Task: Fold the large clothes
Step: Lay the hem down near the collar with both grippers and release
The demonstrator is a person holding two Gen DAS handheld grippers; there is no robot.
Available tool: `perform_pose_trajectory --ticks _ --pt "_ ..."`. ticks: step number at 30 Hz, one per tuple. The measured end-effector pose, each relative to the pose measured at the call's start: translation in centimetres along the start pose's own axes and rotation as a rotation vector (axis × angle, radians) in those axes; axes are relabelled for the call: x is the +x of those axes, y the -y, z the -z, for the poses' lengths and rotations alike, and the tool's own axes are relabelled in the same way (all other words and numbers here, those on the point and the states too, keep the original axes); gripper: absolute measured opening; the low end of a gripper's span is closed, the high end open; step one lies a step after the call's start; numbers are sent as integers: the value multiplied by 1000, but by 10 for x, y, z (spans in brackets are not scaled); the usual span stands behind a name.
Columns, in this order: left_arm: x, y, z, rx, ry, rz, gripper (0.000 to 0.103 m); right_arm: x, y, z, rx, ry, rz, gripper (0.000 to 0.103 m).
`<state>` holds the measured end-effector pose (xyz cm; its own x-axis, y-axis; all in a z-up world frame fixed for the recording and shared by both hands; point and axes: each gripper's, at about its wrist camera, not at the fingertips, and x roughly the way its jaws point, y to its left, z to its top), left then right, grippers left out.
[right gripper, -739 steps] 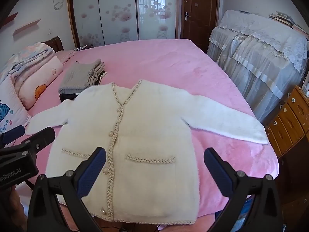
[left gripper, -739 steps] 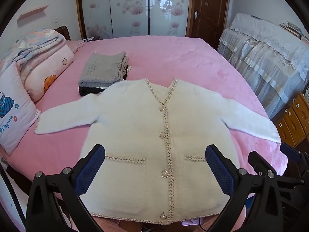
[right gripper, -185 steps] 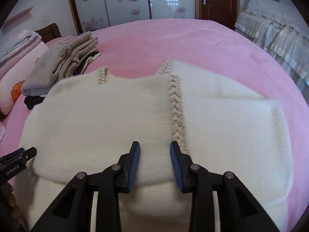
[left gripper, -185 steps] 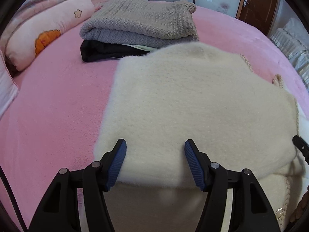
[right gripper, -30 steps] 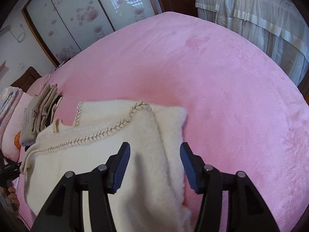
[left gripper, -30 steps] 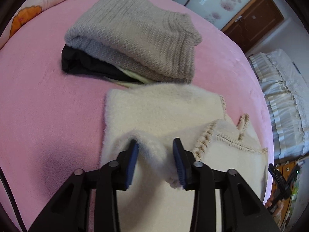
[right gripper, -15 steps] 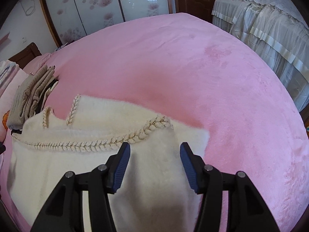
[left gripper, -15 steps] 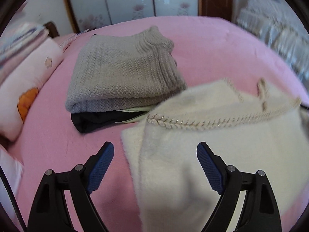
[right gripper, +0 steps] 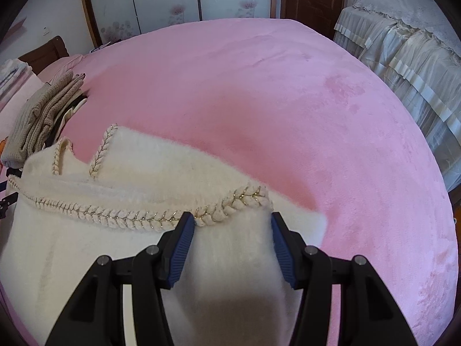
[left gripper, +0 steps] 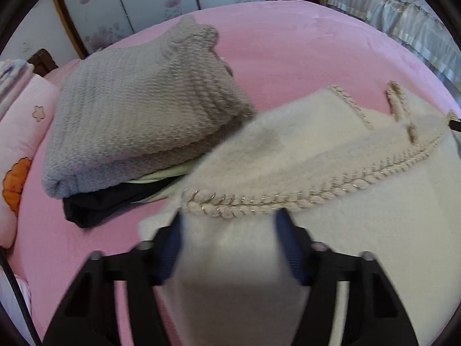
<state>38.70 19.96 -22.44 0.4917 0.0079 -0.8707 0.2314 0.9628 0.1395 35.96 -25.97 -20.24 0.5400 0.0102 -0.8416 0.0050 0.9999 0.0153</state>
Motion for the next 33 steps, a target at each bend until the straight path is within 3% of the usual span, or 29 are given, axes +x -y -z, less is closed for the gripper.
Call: perform_pose_trajectory --ticks 1,2,5,6,10,15,19,25,33 --pt "0 2 0 11 4 -28 22 2 -1 0 -8 -4 7 54" --pt "1 5 2 29 -1 -68 10 2 -3 1 -15 2 17 51" --pt "-4 15 8 60 18 -163 8 0 -11 8 -59 18 86 14" --pt "-8 19 10 65 32 -202 8 -4 -13 10 -64 33 97 11" --pt "-37 28 11 41 129 -334 7 -35 -13 14 -53 135 122 9" --pt "-78 11 -6 -87 237 -380 7 -81 3 -3 57 272 78 8" --pt "-76 -6 -34 -182 249 -381 8 -87 4 -22 90 329 104 8" --pt "-24 -7 -58 -261 200 -381 8 -34 2 -44 103 275 179 8" --pt "29 11 -42 -186 207 -454 8 45 -1 -39 71 112 256 9"
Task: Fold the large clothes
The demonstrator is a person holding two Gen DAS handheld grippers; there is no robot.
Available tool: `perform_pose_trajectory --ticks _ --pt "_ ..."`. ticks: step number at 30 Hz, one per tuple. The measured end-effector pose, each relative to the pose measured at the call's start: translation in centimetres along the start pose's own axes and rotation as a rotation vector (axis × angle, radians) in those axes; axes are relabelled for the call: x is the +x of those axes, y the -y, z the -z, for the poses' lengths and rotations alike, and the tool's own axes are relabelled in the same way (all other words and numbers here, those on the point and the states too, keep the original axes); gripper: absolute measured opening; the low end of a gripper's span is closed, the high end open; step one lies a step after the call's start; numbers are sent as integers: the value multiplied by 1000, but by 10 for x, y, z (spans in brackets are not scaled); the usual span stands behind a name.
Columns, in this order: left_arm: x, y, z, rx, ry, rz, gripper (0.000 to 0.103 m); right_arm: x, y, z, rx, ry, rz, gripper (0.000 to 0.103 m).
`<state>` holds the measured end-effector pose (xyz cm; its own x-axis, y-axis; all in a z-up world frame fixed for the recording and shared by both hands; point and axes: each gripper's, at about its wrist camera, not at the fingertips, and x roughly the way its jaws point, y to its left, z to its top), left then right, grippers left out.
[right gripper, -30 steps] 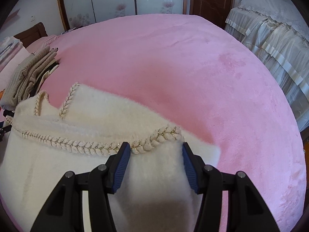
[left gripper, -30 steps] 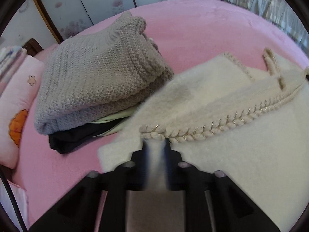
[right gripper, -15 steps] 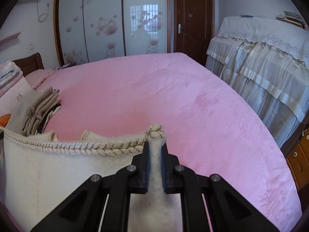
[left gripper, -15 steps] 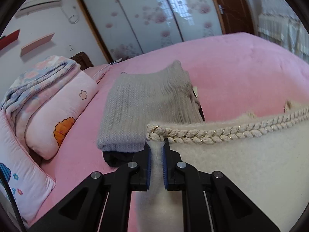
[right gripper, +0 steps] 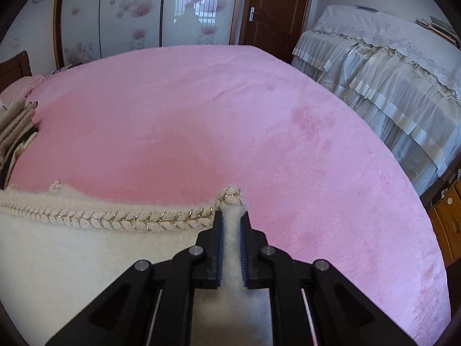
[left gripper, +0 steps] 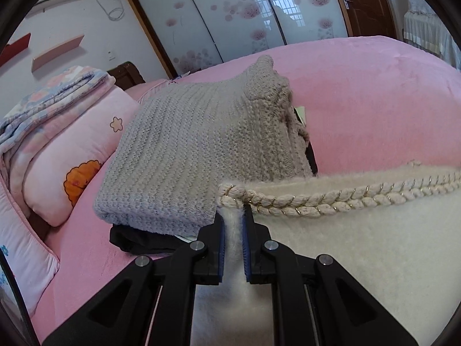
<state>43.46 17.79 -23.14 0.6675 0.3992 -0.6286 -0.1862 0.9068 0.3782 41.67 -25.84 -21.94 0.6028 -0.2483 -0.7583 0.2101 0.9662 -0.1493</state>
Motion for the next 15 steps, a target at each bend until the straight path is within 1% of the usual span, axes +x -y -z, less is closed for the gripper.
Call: perform_pose_trajectory --ticks 2,3,4,5,6,7,8,9,10,12,15 --pt "-1 2 1 3 11 -6 10 1 -1 0 -13 -17 3 12" --pt "-2 3 1 7 11 -12 13 1 -2 0 -15 -26 3 14" --pt "-4 3 0 12 11 -19 19 -1 0 -1 -17 -36 4 15" --pt "-6 3 -1 19 9 -28 22 -4 1 -2 -16 -44 9 19" --pt "-8 2 -3 23 3 -31 31 -9 2 -2 -16 -46 15 20" --pt "-11 -1 -4 22 -8 -27 43 -17 3 -3 -17 -42 14 21" --pt "-15 -6 -6 12 -18 -20 49 -25 3 -3 -14 -39 8 21" --pt "-22 -12 -7 -8 -26 1 63 -35 3 -2 -10 -31 -12 22" --pt "-29 -19 -10 -32 -32 23 71 -48 2 -1 -6 -21 -42 23" --pt "-52 -32 -13 -82 -29 58 72 -76 -4 4 -8 8 -88 25" --pt "-96 -35 -13 -111 -34 116 73 -119 -25 16 -27 42 -144 26"
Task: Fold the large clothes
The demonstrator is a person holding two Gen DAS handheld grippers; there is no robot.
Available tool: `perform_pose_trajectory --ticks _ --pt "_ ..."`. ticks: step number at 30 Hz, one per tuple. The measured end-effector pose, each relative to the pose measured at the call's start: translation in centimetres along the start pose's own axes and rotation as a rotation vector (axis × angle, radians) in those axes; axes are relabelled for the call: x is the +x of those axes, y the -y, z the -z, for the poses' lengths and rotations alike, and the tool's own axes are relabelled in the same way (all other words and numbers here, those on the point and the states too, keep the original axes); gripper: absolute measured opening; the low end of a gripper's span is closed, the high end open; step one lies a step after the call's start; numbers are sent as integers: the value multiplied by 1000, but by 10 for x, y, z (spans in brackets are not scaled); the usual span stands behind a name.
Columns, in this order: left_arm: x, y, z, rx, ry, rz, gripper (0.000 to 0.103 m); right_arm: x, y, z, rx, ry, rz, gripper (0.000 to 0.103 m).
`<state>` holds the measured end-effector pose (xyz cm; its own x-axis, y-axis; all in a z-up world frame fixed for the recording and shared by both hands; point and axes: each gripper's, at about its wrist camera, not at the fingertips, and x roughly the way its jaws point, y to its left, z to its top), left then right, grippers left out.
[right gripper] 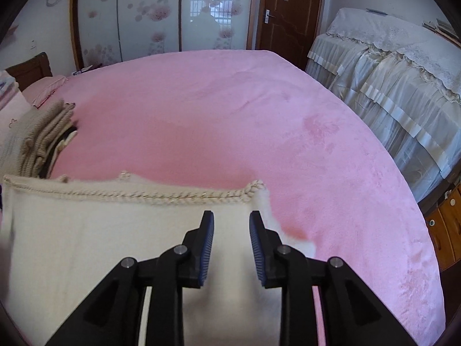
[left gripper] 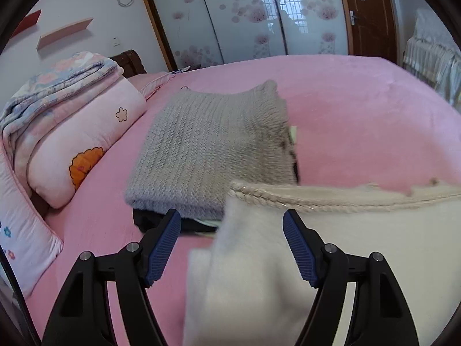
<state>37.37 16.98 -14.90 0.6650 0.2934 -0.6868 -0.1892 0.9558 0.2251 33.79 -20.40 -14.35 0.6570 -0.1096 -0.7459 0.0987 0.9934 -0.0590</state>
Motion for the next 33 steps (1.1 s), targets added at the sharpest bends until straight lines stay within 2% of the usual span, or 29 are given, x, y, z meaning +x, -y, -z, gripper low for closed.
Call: perform_pose_trajectory --ticks 2,3,6,8,12,14,16,17,19,21,25,27,29,33 --pt "-29 8 8 -10 0 65 78 -24 -26 11 -18 18 -66 26" --pt "-45 16 15 -14 -7 101 84 -33 -39 18 -26 23 -97 26" --pt "-78 39 42 -23 -12 181 86 -55 -80 41 -39 39 -210 26" --pt "-92 54 64 -25 -4 189 86 -62 -104 61 -50 45 -264 26" --pt "-91 74 107 -51 -30 165 85 -47 -126 100 -81 -9 -268 26" --pt "-77 79 125 -52 -83 140 85 -34 -122 116 -72 -58 -246 26" --pt "-63 78 141 -47 -130 103 86 -29 -102 127 -48 -45 -255 24" --pt "-58 75 148 -52 -142 109 87 -31 -93 130 -47 -30 -238 24" --pt "-56 62 155 -81 -132 140 93 -34 -75 135 -66 -7 -155 24" --pt "-53 50 160 -89 -129 110 101 -33 -50 140 -53 1 -73 26" --pt "-48 21 168 -129 -131 80 102 -27 25 150 84 -27 59 32" --pt "-46 8 171 -140 -129 45 102 -29 50 154 141 -29 8 22" --pt "-44 -1 172 -146 -135 39 102 -34 58 155 139 -28 14 18" --pt "-44 -12 164 -142 -153 -37 102 -47 47 157 130 -44 77 22"
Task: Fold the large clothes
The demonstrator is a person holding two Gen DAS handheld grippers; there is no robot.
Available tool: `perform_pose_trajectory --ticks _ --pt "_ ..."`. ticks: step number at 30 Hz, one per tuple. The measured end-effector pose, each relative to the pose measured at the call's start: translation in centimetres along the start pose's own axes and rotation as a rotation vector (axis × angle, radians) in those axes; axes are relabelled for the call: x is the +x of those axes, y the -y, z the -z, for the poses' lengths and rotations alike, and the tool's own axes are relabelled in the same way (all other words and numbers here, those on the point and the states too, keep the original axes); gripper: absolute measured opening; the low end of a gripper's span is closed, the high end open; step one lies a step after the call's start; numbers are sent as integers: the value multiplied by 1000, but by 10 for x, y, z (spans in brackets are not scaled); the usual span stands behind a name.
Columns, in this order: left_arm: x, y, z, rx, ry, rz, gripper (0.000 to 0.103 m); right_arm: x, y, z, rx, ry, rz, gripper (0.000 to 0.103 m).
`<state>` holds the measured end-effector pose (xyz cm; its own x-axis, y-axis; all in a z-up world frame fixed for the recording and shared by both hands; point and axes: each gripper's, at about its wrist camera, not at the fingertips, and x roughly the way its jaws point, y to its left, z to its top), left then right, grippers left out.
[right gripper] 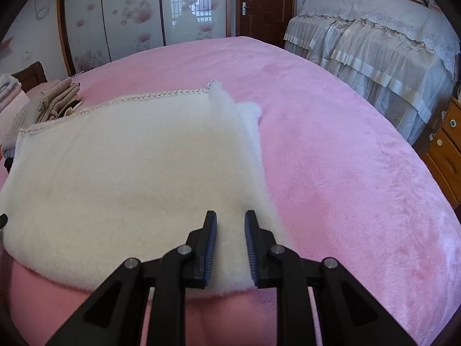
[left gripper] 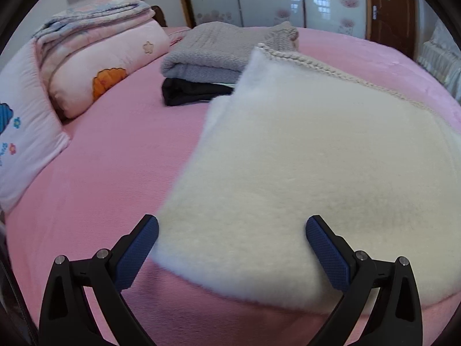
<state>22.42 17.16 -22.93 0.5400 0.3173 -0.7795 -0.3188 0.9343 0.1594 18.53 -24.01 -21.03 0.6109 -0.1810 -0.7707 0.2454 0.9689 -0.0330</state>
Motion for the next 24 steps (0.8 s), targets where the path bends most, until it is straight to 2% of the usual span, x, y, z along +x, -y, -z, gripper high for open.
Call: perform_pose_trajectory --ticks 2,4,11,16,21,24 --pt "-4 -7 -2 -25 -32 4 102 -6 -3 -1 21 -15 10 23" --pt "-11 -15 -3 -43 -45 10 102 -14 -5 -1 40 -30 -16 24" --pt "-72 -35 -8 -84 -14 37 102 -55 -17 -2 85 -73 -87 24" --pt "-122 -41 -13 -96 -8 52 102 -101 -29 -7 70 -54 -139 25" --pt "-180 -41 -13 -86 33 96 102 -150 -37 -9 72 -13 -205 37" --pt "-213 -40 -11 -81 62 121 102 -183 -44 -9 55 15 -242 38"
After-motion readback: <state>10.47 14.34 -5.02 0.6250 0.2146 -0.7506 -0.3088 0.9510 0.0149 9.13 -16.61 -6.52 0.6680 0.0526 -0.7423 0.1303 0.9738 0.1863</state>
